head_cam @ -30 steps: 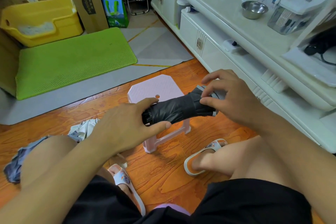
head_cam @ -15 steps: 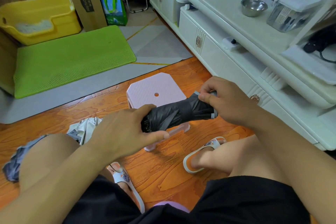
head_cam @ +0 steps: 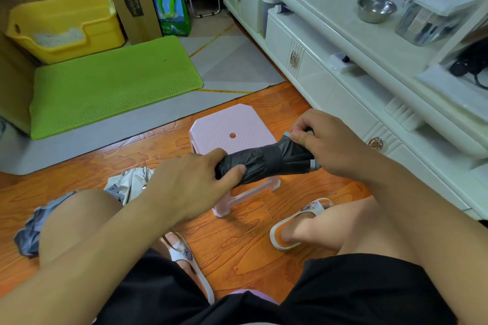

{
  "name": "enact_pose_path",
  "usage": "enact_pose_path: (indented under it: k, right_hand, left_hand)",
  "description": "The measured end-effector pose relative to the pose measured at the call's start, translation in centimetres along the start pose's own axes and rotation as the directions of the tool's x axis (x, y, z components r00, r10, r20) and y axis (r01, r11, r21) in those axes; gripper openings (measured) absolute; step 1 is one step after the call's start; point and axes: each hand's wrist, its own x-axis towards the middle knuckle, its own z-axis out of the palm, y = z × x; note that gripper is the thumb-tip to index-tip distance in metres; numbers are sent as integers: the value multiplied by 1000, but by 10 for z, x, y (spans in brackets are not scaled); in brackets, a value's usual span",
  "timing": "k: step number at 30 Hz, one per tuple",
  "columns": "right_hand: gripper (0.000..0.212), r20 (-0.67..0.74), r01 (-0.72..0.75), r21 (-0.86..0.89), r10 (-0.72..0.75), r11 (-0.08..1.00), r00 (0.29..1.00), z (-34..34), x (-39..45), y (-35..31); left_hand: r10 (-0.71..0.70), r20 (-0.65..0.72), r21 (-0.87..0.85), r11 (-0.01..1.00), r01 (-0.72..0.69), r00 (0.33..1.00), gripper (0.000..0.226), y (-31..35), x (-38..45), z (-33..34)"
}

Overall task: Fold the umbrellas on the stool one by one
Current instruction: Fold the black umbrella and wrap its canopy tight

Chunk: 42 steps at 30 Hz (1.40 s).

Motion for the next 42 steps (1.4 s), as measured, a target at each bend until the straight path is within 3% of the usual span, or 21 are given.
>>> enact_pose_path:
  k: [3, 6, 11, 16, 19, 21, 23, 25, 28, 31, 35, 42]
  right_hand:
    - [9, 2, 11, -9, -11, 1000, 1000, 1, -1, -5]
    - [10, -6, 20, -13, -20, 1000, 1000, 1, -3, -7]
    - [10, -16, 15, -18, -15, 1000, 1000, 3, -5, -3]
    - [9, 17, -9, -9, 9, 1000, 1000, 8, -6, 9]
    - [6, -97, 152, -254, -182, 955, 979, 15, -8, 7]
    - [6, -105, 327, -265, -365, 907, 925, 21, -13, -3]
    - [8, -99, 415, -237, -447, 878, 889, 32, -20, -11]
    - [11, -174, 357, -187, -389, 915, 905, 44, -24, -14]
    - [19, -253, 172, 81, -146, 982, 956, 58, -33, -13]
    - [22, -239, 157, 214, -104, 964, 965, 72, -40, -18]
    - [18, -254, 120, 265, -50, 957, 966, 83, -34, -27]
    - [15, -308, 64, 266, 22, 962, 951, 91, -24, -28]
  left_hand:
    - [-101, 13, 38, 994, 101, 995, 78, 9, 3, 2]
    - [-168, 58, -51, 984, 171, 984, 79, 10, 8, 3]
    - [-154, 220, -289, 933, 215, 963, 60, 7, 8, -1]
    - [-120, 255, -318, 926, 201, 959, 49, 5, 7, -10]
    - [-94, 318, -410, 884, 226, 943, 60, 6, 3, -7]
    - [-52, 399, -556, 781, 286, 916, 50, 5, 3, -7]
    - [-29, 422, -684, 645, 339, 906, 45, 4, 3, -8]
    - [-45, 397, -705, 624, 336, 917, 50, 4, 3, -7]
    - [-77, 348, -680, 666, 308, 934, 62, 7, -1, -6]
    - [-89, 329, -766, 557, 320, 940, 57, 10, -2, -3]
    - [-130, 311, -828, 449, 336, 941, 57, 20, -1, 1]
    - [-221, 221, -829, 470, 302, 950, 63, 29, 1, 9]
